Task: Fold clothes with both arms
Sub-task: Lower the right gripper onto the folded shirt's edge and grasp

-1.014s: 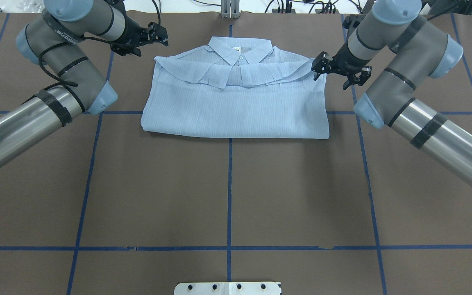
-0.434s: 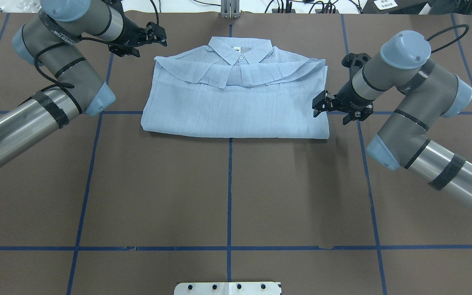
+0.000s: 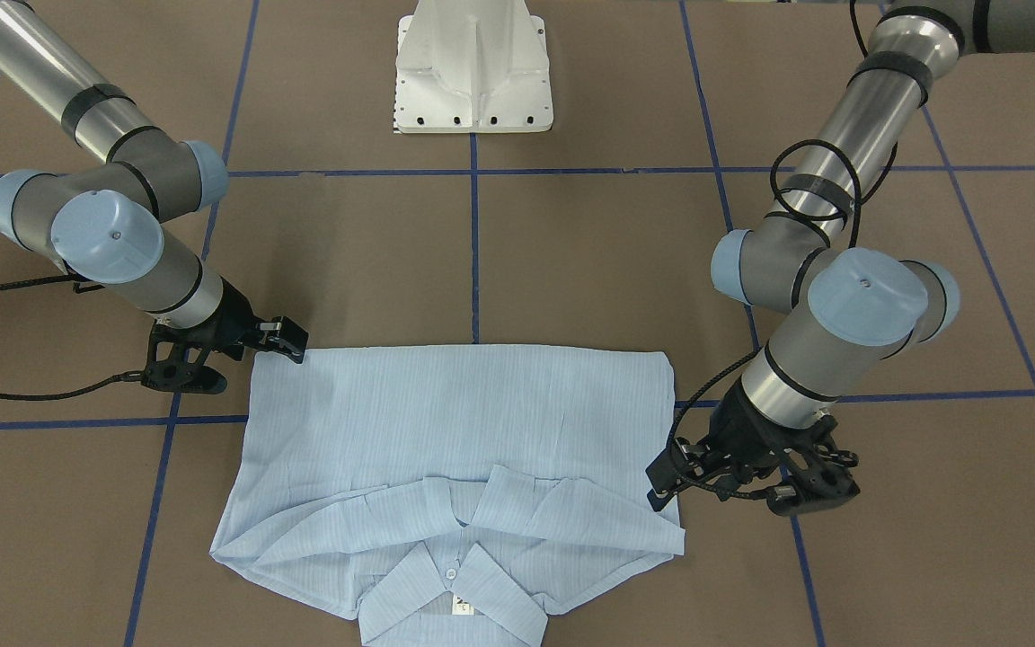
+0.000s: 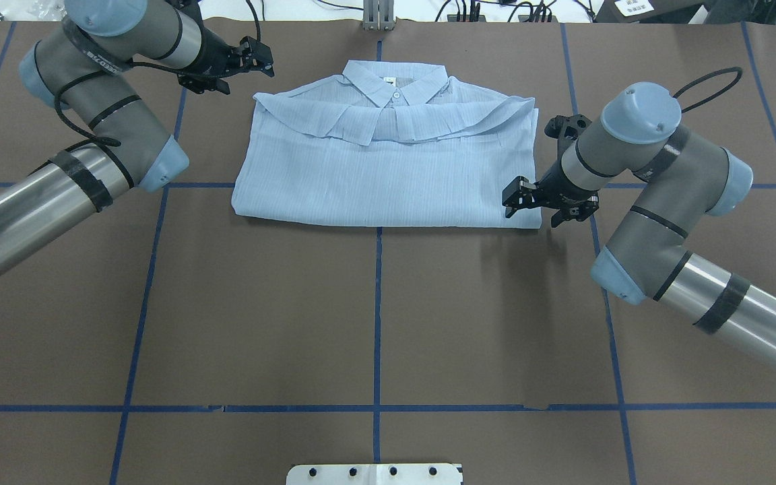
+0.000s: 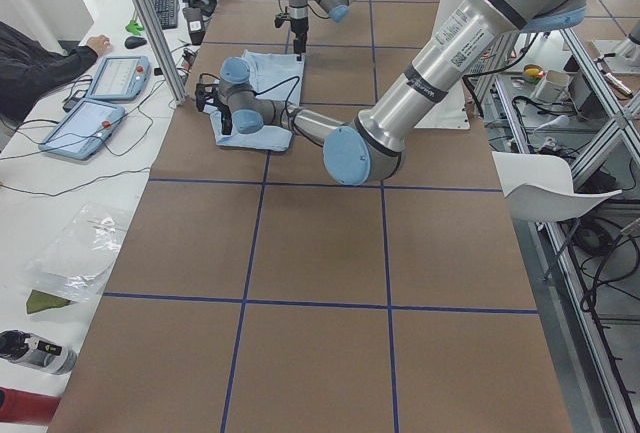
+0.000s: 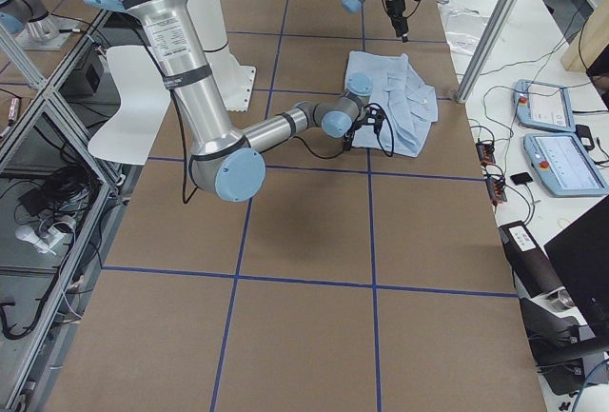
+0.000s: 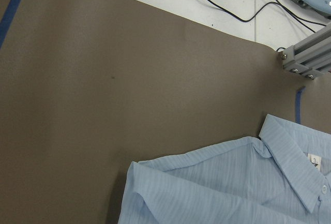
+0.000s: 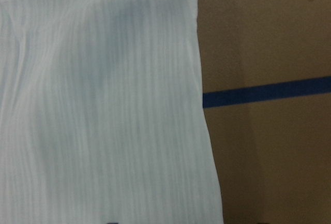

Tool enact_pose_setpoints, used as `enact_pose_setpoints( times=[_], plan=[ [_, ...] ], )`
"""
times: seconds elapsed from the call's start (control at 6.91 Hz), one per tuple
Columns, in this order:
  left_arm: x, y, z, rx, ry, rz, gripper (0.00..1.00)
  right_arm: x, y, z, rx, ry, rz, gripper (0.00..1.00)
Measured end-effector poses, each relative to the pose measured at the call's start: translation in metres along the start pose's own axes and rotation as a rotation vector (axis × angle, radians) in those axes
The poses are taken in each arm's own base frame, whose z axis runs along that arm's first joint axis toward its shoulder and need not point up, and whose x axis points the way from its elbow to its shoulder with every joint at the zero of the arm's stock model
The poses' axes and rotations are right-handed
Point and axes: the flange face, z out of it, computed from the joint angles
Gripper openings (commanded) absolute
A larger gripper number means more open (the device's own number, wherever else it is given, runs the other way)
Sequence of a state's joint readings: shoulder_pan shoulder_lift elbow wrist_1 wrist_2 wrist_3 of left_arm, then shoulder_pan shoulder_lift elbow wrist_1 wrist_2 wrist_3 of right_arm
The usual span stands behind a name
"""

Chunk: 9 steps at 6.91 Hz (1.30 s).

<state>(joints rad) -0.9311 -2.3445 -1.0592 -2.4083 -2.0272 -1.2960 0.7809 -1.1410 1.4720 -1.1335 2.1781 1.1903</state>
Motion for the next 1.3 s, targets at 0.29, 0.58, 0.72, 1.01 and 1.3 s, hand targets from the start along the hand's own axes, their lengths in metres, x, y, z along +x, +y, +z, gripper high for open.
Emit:
enact_pose_setpoints(
  times=[0.29,0.58,0.72,1.01,1.3],
  plan=[
    [0.000,0.000,0.000,0.001,0.001,0.000,0.95,0.002,-0.004,-0.001,0.016,0.007,0.004,0.83],
    [-0.010,0.002,0.001,0.001,0.000,0.000,0.94,0.004,-0.008,0.004,0.021,0.018,0.008,0.58],
    [-0.012,0.002,0.002,0.001,0.000,0.000,0.94,0.004,-0.009,0.006,0.020,0.021,0.009,0.24],
    [-0.014,0.003,0.002,0.001,0.000,0.000,0.89,0.003,-0.009,0.006,0.017,0.020,0.007,0.00],
    [-0.014,0.003,0.002,0.001,0.000,-0.003,0.84,0.002,-0.007,0.003,0.021,0.013,0.000,0.00]
  ],
)
